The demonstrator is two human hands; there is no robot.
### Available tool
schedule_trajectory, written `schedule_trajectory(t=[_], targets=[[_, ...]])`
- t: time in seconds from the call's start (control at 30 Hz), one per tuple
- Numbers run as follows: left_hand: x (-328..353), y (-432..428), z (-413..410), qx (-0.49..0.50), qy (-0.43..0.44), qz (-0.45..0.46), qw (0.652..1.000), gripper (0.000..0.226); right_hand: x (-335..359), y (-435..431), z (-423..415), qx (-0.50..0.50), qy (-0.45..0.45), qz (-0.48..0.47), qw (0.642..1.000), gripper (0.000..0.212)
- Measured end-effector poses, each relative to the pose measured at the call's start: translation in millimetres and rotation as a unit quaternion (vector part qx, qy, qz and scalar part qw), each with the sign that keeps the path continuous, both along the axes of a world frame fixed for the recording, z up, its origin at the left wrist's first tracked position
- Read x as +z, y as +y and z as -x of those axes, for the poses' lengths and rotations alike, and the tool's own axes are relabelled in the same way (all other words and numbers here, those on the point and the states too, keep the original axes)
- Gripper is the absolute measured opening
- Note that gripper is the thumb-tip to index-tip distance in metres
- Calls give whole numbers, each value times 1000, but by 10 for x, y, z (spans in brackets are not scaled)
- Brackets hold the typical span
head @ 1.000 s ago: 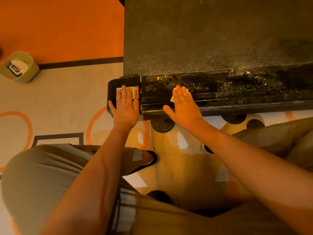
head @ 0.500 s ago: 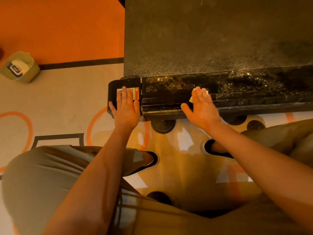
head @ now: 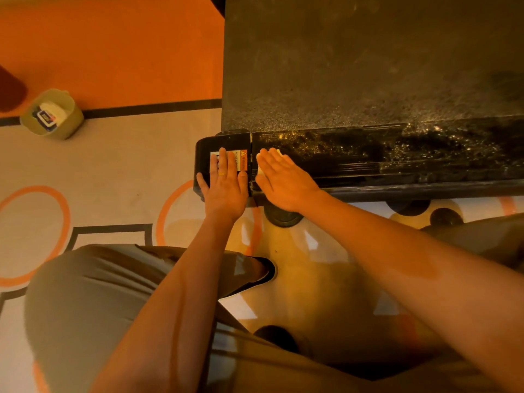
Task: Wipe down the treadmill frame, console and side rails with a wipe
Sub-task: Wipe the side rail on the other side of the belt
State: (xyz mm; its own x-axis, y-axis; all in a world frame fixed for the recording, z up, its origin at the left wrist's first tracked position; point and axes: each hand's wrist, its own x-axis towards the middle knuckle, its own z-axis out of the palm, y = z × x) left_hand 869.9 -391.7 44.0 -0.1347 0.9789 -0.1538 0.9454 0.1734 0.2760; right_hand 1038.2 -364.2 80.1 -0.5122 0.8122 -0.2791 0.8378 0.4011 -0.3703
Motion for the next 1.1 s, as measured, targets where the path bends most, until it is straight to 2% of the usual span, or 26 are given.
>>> schedule_trajectory(t=[0.2, 0.3, 0.43, 0.57, 0.67, 0.77, 0.9, 1.0, 1.1], targets=[[-20, -10, -12, 5, 10, -13, 1000, 58, -37, -45, -666, -32, -36, -20, 999, 56], [-38, -3, -3, 3, 10, -5, 1000, 59, -14, -60, -437, -48, -35, -29, 998, 56], [-35, 13, 12, 6, 3, 5, 1000, 60, -71, -37, -169, -21, -42, -51, 998, 57], [-16, -9, -14, 9, 6, -8, 1000, 60, -76, -52, -748, -47, -37, -46, 997, 56], [-26, -20, -22, 11, 6, -16, 1000, 59, -101, -133, -1102, -83, -81, -74, 990, 56], [-21, -5, -26, 8, 6, -8, 1000, 59, -109, -161, -794, -129, -51, -63, 988, 56], [-1, -3, -8, 5, 4, -4, 1000, 58, -135, -124, -516, -91, -36, -72, 993, 58], [-9, 4, -6, 6, 3, -3, 1000, 59, -117, -101, -913, -84, -57, -65, 993, 57], [-42, 6, -4, 7, 8, -5, 1000, 60, -100, -178, -1384, -143, -41, -73, 986, 55]])
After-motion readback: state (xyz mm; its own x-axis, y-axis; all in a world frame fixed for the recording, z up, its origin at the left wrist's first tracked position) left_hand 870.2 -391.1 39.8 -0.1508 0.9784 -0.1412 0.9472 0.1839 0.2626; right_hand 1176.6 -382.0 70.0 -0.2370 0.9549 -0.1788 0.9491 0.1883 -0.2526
